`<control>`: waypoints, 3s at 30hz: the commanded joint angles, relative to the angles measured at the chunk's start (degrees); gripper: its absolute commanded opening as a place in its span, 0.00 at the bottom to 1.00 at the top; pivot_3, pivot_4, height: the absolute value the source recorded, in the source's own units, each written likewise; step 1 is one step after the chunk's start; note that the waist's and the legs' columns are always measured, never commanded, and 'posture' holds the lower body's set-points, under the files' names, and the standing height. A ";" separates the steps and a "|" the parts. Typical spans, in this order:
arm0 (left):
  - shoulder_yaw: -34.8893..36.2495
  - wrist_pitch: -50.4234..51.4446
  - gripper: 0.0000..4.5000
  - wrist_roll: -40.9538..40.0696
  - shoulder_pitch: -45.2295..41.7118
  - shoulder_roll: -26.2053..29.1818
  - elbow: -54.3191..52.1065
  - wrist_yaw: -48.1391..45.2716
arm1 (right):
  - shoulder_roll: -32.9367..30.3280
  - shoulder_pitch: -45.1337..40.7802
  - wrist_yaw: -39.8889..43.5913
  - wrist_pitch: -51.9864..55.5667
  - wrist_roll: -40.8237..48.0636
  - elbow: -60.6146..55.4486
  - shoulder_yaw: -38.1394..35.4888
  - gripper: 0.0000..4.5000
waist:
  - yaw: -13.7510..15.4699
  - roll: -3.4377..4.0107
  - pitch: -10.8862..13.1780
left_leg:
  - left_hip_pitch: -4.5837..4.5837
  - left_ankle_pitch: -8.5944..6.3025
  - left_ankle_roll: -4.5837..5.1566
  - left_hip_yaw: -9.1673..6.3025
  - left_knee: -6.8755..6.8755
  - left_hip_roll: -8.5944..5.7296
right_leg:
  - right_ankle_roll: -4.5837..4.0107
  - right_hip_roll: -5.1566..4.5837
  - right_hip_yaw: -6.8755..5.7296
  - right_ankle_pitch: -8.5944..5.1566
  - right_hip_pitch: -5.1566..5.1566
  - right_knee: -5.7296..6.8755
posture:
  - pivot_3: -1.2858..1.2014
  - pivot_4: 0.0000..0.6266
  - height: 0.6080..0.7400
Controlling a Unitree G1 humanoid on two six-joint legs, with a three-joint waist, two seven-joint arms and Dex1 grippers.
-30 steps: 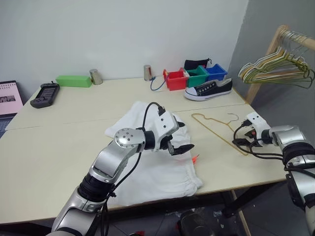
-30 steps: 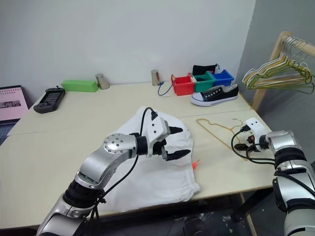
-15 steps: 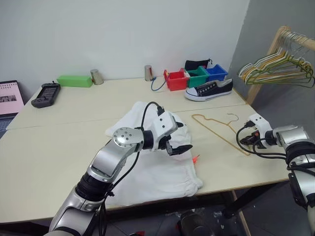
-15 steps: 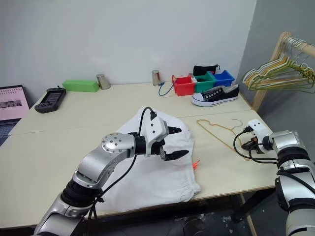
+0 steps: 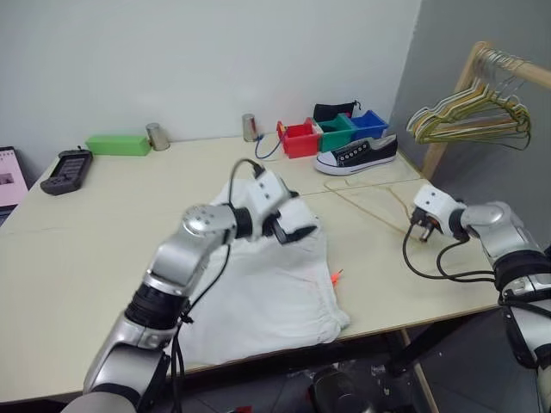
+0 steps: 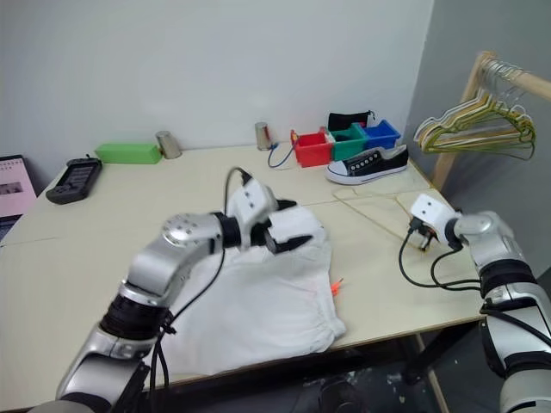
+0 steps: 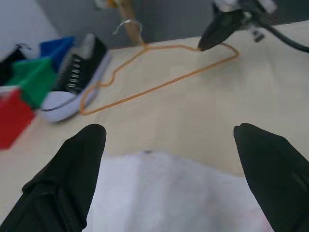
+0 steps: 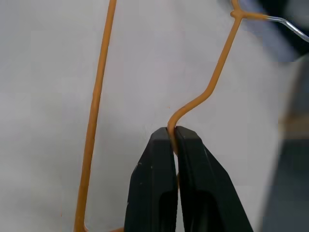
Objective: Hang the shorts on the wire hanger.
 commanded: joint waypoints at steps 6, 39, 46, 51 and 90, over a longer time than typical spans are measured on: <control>9.00 -5.33 1.00 -1.88 -9.91 7.62 14.37 -6.37 | -1.37 -4.55 -23.12 -22.49 -15.38 -5.79 4.81 0.01 | 0.09 0.00 0.01 | -0.06 -0.04 -0.05 -0.01 -0.05 -0.01 | 0.07 0.00 0.01 -0.02 -0.04 -0.07 | 0.40 0.02 1.00; 1.92 -10.65 0.79 3.48 -10.12 13.82 23.26 -27.68 | 0.42 -9.21 -42.09 -37.04 -33.87 -19.62 9.83 0.00 | 0.33 0.01 0.02 | 0.00 -0.02 -0.03 -0.05 -0.23 -0.01 | 0.02 -0.01 0.11 -0.04 -0.30 0.29 | 0.40 0.01 1.00; 1.77 -10.54 0.50 3.32 -9.20 13.72 22.10 -27.35 | 0.70 -9.38 -41.58 -36.93 -33.37 -19.45 9.60 0.00 | 0.31 0.02 0.02 | -0.02 -0.01 -0.03 -0.04 -0.23 -0.01 | 0.02 -0.01 0.12 -0.04 -0.32 0.29 | 0.40 0.00 1.00; 1.83 -10.57 0.28 3.21 -9.48 13.59 22.34 -27.16 | 0.80 -9.38 -40.86 -36.94 -32.93 -19.32 9.52 0.00 | 0.27 0.02 0.02 | -0.01 -0.01 -0.03 -0.04 -0.23 -0.02 | 0.02 -0.01 0.11 -0.04 -0.31 0.29 | 0.40 0.00 1.00; -7.29 -49.88 0.00 36.27 -9.27 12.74 23.54 3.36 | 4.87 -4.52 11.15 6.09 -0.02 -29.24 3.40 0.99 | 0.35 0.00 0.01 | -0.14 -0.02 -0.03 -0.05 -0.08 -0.01 | 0.07 -0.02 0.07 -0.02 -0.36 0.31 | 0.40 0.04 1.00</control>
